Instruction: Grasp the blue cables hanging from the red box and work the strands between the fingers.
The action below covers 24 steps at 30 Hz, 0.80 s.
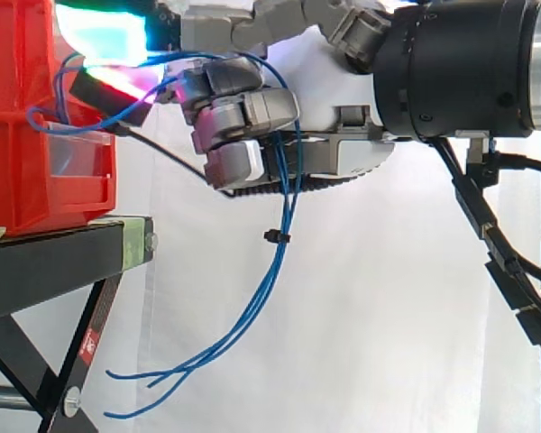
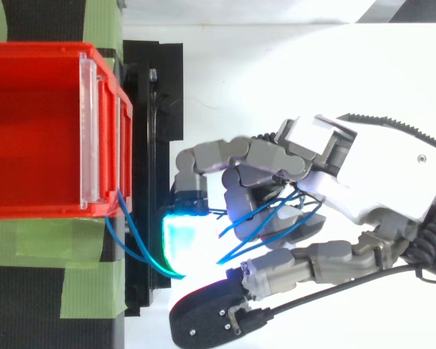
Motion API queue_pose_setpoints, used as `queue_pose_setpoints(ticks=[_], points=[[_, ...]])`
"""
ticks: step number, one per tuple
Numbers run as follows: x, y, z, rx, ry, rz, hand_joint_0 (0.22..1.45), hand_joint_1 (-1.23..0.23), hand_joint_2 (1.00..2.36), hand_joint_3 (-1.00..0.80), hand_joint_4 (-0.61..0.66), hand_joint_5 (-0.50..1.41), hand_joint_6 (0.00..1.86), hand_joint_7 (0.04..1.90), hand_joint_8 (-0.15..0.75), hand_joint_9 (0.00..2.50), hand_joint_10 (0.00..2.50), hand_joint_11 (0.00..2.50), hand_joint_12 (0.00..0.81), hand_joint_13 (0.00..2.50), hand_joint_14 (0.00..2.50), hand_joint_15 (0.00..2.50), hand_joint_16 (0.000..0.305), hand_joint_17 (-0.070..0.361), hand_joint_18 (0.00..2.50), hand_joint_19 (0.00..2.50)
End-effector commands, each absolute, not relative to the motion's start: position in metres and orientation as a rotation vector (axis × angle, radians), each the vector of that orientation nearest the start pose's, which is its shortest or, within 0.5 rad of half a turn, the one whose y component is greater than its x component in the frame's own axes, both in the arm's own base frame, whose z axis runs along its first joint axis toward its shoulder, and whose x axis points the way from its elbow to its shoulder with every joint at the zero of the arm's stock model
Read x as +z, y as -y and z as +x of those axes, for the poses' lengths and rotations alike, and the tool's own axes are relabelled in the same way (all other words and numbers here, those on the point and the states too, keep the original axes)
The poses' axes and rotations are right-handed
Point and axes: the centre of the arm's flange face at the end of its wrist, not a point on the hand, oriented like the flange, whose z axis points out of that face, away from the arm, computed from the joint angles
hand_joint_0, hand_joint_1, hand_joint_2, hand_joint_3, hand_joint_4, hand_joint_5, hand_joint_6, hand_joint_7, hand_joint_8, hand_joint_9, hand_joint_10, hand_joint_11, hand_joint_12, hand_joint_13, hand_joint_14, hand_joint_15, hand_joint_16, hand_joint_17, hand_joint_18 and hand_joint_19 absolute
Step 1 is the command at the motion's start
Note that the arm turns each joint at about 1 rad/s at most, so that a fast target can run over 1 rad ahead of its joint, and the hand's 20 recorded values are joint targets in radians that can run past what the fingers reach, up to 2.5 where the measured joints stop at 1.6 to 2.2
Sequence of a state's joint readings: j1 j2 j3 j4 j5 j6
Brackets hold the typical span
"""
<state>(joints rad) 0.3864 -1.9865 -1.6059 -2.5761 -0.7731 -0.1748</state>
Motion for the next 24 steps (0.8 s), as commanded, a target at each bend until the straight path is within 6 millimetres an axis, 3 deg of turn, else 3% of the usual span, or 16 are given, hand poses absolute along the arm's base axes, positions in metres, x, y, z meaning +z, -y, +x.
queue_pose_setpoints(ticks=[1,2,3,4,6,12,14,15,17,18,19,21,24], points=[[0.2892,-0.0386,0.6375,0.851,-0.908,1.259,0.57,-0.62,1.89,-0.38,0.29,0.07,1.42,1.14,0.376,0.67,2.50,2.46,0.418,1.00,2.50,1.32,0.045,0.102,1.37,1.28],[0.2892,-0.0386,0.6375,0.851,-0.908,1.259,0.62,-0.61,1.58,-0.35,0.29,0.07,1.43,1.14,0.376,0.67,2.50,2.46,0.418,1.00,2.50,1.32,0.045,0.102,1.37,1.28],[0.2892,-0.0386,0.6375,0.851,-0.908,1.259,0.76,-0.64,1.06,-0.27,0.27,0.12,1.44,1.19,0.376,0.67,2.50,2.46,0.418,1.00,2.50,1.32,0.045,0.102,1.37,1.28],[0.2892,-0.0386,0.6375,0.851,-0.908,1.259,0.78,-0.63,1.01,-0.40,0.22,0.23,1.42,1.25,0.376,0.67,2.50,2.46,0.418,1.00,2.50,1.32,0.045,0.102,1.37,1.28],[0.2892,-0.0386,0.6375,0.851,-0.908,1.259,0.80,-0.61,1.01,-0.49,0.19,0.31,1.38,1.30,0.376,0.67,2.50,2.46,0.418,1.00,2.50,1.32,0.045,0.102,1.37,1.28],[0.2893,-0.0387,0.6376,0.851,-0.908,1.258,0.83,-0.61,1.01,-0.42,0.18,0.53,1.17,1.25,0.376,0.67,2.50,2.46,0.418,1.00,2.50,1.32,0.045,0.102,1.37,1.28],[0.2894,-0.0387,0.6378,0.849,-0.909,1.255,0.82,-0.61,1.01,-0.41,0.20,0.60,1.00,1.24,0.376,0.67,2.50,2.46,0.418,1.00,2.50,1.32,0.045,0.102,1.37,1.28],[0.2894,-0.0387,0.6378,0.849,-0.909,1.255,0.82,-0.61,1.01,-0.40,0.23,0.72,0.64,1.41,0.376,0.67,2.50,2.46,0.418,1.00,2.50,1.32,0.045,0.102,1.37,1.28],[0.2896,-0.0388,0.6379,0.848,-0.909,1.253,0.83,-0.60,1.01,-0.41,0.30,0.76,0.52,1.43,0.376,0.67,2.50,2.46,0.418,1.00,2.50,1.32,0.045,0.102,1.37,1.28],[0.2894,-0.0387,0.6378,0.845,-0.911,1.252,0.84,-0.58,1.01,-0.42,0.36,0.83,0.20,1.57,0.376,0.67,2.50,2.46,0.418,1.00,2.50,1.32,0.045,0.102,1.37,1.28],[0.2896,-0.0388,0.6379,0.846,-0.910,1.252,0.85,-0.57,1.01,-0.43,0.37,0.87,0.07,1.61,0.376,0.67,2.50,2.46,0.418,1.00,2.50,1.32,0.045,0.102,1.37,1.28],[0.2896,-0.0388,0.6379,0.846,-0.910,1.252,0.85,-0.55,1.01,-0.46,0.38,0.90,0.01,1.59,0.376,0.67,2.50,2.46,0.418,1.00,2.50,1.32,0.045,0.102,1.37,1.28],[0.2896,-0.0388,0.6379,0.843,-0.913,1.249,0.85,-0.44,1.01,-0.69,0.31,0.93,0.01,1.56,0.376,0.67,2.50,2.46,0.418,1.00,2.50,1.32,0.045,0.102,1.37,1.28]])
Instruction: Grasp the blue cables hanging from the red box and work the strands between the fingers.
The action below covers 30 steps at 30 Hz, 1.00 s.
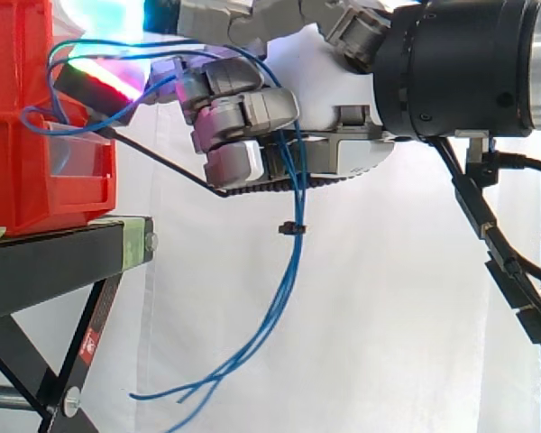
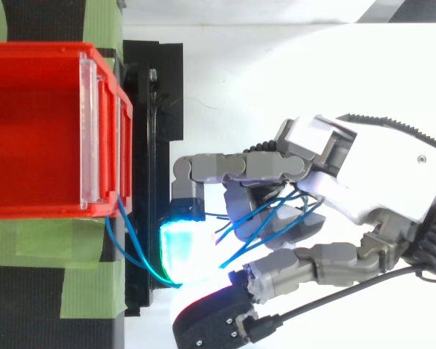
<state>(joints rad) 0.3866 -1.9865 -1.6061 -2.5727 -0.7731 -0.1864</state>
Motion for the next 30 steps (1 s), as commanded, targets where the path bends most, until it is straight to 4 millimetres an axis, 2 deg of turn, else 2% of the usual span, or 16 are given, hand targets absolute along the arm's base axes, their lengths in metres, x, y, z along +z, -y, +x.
queue_pose_setpoints(ticks=[1,6,9,14,15,17,19,21,22,23,25,26,28,30], points=[[0.2896,-0.0388,0.6379,0.842,-0.913,1.249,0.86,-0.42,1.01,-0.77,0.29,0.95,0.01,1.55,0.376,0.67,2.50,2.46,0.418,1.00,2.50,1.32,0.045,0.102,1.37,1.28],[0.2897,-0.0388,0.6380,0.840,-0.914,1.247,0.87,-0.42,1.00,-0.99,0.26,0.98,0.01,1.57,0.376,0.67,2.50,2.46,0.418,1.00,2.50,1.32,0.045,0.102,1.37,1.28],[0.2899,-0.0389,0.6383,0.839,-0.914,1.244,0.85,-0.42,1.00,-1.00,0.25,0.97,0.01,1.60,0.376,0.67,2.50,2.46,0.418,1.00,2.50,1.32,0.045,0.102,1.37,1.28],[0.2899,-0.0389,0.6383,0.836,-0.915,1.242,0.68,-0.32,1.00,-1.00,0.28,0.81,0.00,1.59,0.376,0.67,2.50,2.46,0.418,1.00,2.50,1.32,0.045,0.102,1.37,1.28],[0.2900,-0.0390,0.6384,0.837,-0.914,1.242,0.64,-0.31,1.00,-1.00,0.28,0.73,0.00,1.57,0.376,0.67,2.50,2.46,0.418,1.00,2.50,1.32,0.045,0.102,1.37,1.28],[0.2900,-0.0390,0.6384,0.837,-0.914,1.242,0.59,-0.33,1.00,-1.00,0.29,0.68,0.02,1.56,0.376,0.67,2.50,2.46,0.418,1.00,2.50,1.32,0.045,0.102,1.37,1.28],[0.2900,-0.0390,0.6384,0.837,-0.914,1.242,0.54,-0.45,1.00,-1.00,0.35,0.45,0.28,1.40,0.376,0.67,2.50,2.46,0.418,1.00,2.50,1.32,0.045,0.102,1.37,1.28],[0.2899,-0.0389,0.6383,0.835,-0.916,1.241,0.53,-0.52,1.00,-1.00,0.35,0.30,0.48,1.27,0.376,0.67,2.50,2.46,0.418,1.00,2.50,1.32,0.045,0.102,1.37,1.28],[0.2899,-0.0389,0.6383,0.834,-0.917,1.240,0.54,-0.59,1.00,-1.00,0.36,0.14,0.68,1.13,0.376,0.67,2.50,2.46,0.418,1.00,2.50,1.32,0.045,0.102,1.37,1.28],[0.2900,-0.0390,0.6384,0.835,-0.916,1.240,0.55,-0.61,1.00,-1.00,0.37,0.10,0.73,1.12,0.376,0.67,2.50,2.46,0.418,1.00,2.50,1.32,0.045,0.102,1.37,1.28],[0.2900,-0.0390,0.6384,0.834,-0.917,1.239,0.58,-0.69,1.00,-1.00,0.35,-0.07,0.95,1.02,0.376,0.67,2.50,2.46,0.418,1.00,2.50,1.32,0.045,0.102,1.37,1.28],[0.2900,-0.0390,0.6384,0.833,-0.918,1.238,0.59,-0.71,1.00,-1.00,0.35,-0.10,0.98,1.01,0.376,0.67,2.50,2.46,0.418,1.00,2.50,1.32,0.045,0.102,1.37,1.28],[0.2900,-0.0390,0.6384,0.831,-0.918,1.238,0.68,-0.79,1.00,-1.00,0.32,-0.21,1.06,1.01,0.376,0.67,2.50,2.46,0.418,1.00,2.50,1.32,0.045,0.102,1.37,1.28],[0.2891,-0.0390,0.6386,0.829,-0.921,1.237,0.74,-0.82,1.00,-1.00,0.32,-0.24,1.08,1.03,0.376,0.67,2.50,2.46,0.418,1.00,2.50,1.32,0.045,0.102,1.37,1.28]])
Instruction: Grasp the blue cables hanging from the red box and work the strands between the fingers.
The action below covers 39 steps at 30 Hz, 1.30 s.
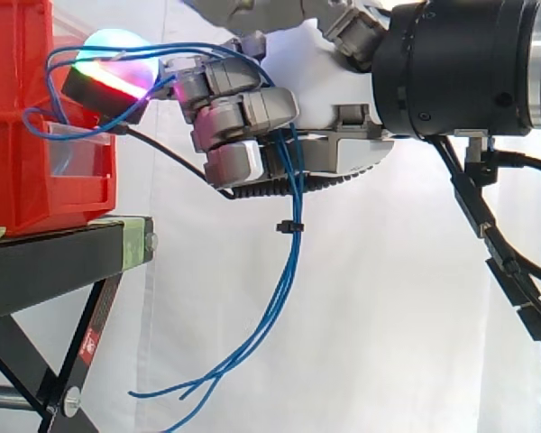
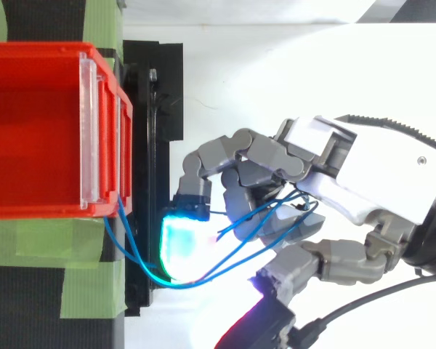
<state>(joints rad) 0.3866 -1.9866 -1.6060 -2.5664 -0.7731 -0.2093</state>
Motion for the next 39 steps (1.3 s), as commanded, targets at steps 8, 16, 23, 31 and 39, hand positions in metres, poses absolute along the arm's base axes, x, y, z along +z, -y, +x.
queue_pose_setpoints(ticks=[8,16,23,31,39], points=[[0.2900,-0.0390,0.6384,0.830,-0.919,1.237,1.00,-0.85,1.00,-1.00,0.25,-0.33,1.27,0.99,0.376,0.67,2.50,2.46,0.418,1.00,2.50,1.32,0.045,0.102,1.37,1.28],[0.2900,-0.0390,0.6384,0.830,-0.919,1.237,0.73,-0.85,1.00,-1.00,0.25,-0.36,1.33,0.96,0.376,0.67,2.50,2.46,0.418,1.00,2.50,1.32,0.045,0.102,1.37,1.28],[0.2900,-0.0390,0.6384,0.830,-0.919,1.237,0.59,-0.83,1.00,-1.00,0.31,-0.34,1.35,0.95,0.376,0.67,2.50,2.46,0.418,1.00,2.50,1.32,0.045,0.102,1.37,1.28],[0.2900,-0.0388,0.6383,0.829,-0.918,1.237,0.66,-0.92,1.00,-1.00,0.19,-0.50,1.27,0.93,0.376,0.67,2.50,2.46,0.418,1.00,2.50,1.32,0.045,0.102,1.37,1.28],[0.2900,-0.0387,0.6383,0.828,-0.917,1.238,0.69,-0.92,1.00,-1.00,0.18,-0.48,1.24,0.92,0.376,0.67,2.50,2.46,0.418,1.00,2.50,1.32,0.045,0.102,1.37,1.28]])
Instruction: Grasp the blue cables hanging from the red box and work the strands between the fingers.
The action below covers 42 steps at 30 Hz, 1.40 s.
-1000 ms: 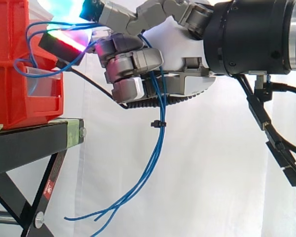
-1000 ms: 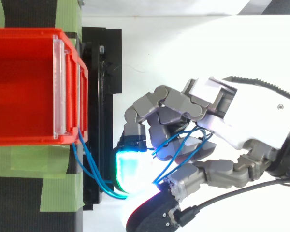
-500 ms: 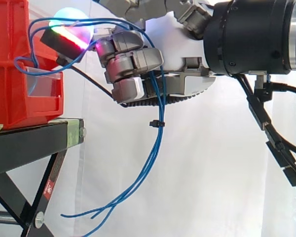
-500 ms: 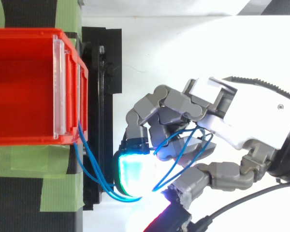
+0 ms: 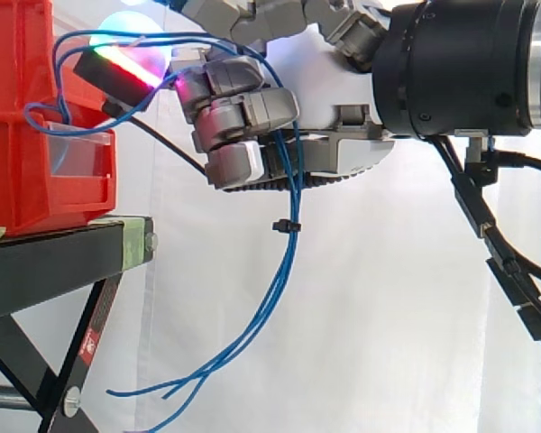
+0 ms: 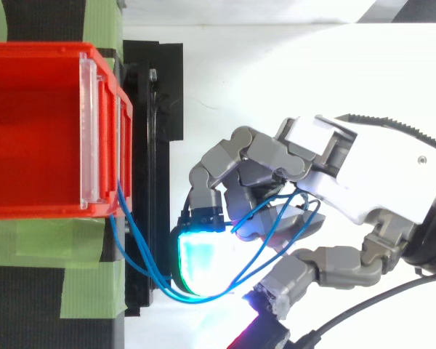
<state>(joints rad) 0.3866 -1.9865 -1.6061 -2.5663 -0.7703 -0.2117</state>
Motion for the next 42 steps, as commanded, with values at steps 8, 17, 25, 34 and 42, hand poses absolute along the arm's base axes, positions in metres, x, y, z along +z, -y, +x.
queue_pose_setpoints(ticks=[8,17,25,34,42], points=[[0.2900,-0.0387,0.6383,0.828,-0.917,1.238,0.73,-0.94,1.00,-1.00,0.13,-0.49,1.10,0.96,0.376,0.67,2.50,2.46,0.418,1.00,2.50,1.32,0.045,0.102,1.37,1.28],[0.2900,-0.0387,0.6383,0.828,-0.917,1.238,0.66,-0.91,1.00,-1.00,0.12,-0.50,0.78,1.05,0.376,0.67,2.50,2.46,0.418,1.00,2.50,1.32,0.045,0.102,1.37,1.28],[0.2900,-0.0387,0.6383,0.828,-0.917,1.238,0.99,-0.88,1.00,-1.00,0.06,-0.50,0.88,1.02,0.376,0.67,2.50,2.46,0.418,1.00,2.50,1.32,0.045,0.102,1.37,1.28],[0.2894,-0.0385,0.6379,0.827,-0.918,1.238,1.08,-0.86,1.00,-1.00,0.12,-0.40,1.20,0.93,0.376,0.67,2.50,2.46,0.418,1.00,2.50,1.32,0.045,0.102,1.37,1.28],[0.2900,-0.0387,0.6383,0.827,-0.918,1.237,0.93,-0.74,1.00,-0.85,0.21,-0.29,1.20,0.95,0.376,0.67,2.50,2.46,0.418,1.00,2.50,1.32,0.045,0.102,1.37,1.28]])
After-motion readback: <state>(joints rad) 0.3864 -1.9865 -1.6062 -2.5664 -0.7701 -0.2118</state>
